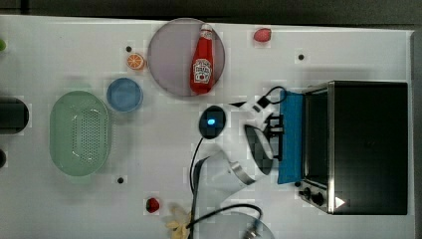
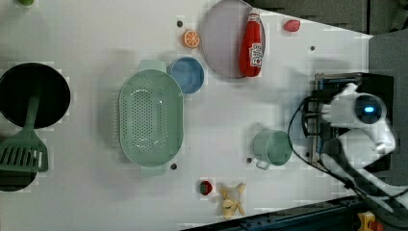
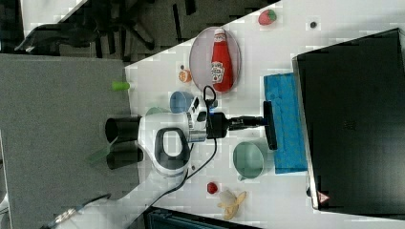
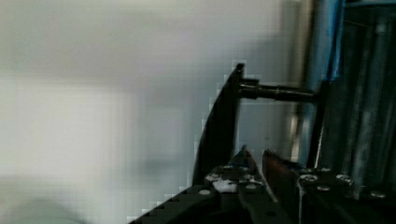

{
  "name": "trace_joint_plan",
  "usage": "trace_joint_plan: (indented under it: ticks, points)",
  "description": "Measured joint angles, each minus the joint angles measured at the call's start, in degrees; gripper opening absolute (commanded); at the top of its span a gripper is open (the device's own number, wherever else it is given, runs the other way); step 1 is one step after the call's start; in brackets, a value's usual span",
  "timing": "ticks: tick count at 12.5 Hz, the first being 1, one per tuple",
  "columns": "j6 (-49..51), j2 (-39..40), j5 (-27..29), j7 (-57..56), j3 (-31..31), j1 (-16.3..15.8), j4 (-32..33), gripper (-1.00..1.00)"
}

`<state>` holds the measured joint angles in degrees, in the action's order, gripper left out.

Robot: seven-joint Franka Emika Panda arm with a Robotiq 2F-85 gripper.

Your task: Flap open oven.

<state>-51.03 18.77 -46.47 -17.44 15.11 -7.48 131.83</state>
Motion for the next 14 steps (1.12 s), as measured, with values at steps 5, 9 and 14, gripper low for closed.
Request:
trace_joint_plan:
  ticks: [5,9,14]
  points:
    - [0.9,11.5,-3.2,10.6,-1.2,-6.0,-2.0,-0.65]
    - [0.9,11.6,-2.0,14.3,-1.0,-6.7,-3.5,-0.65]
    - [1.1,0.9,19.7,14.9,-0.8,-6.1,-3.2,-0.65]
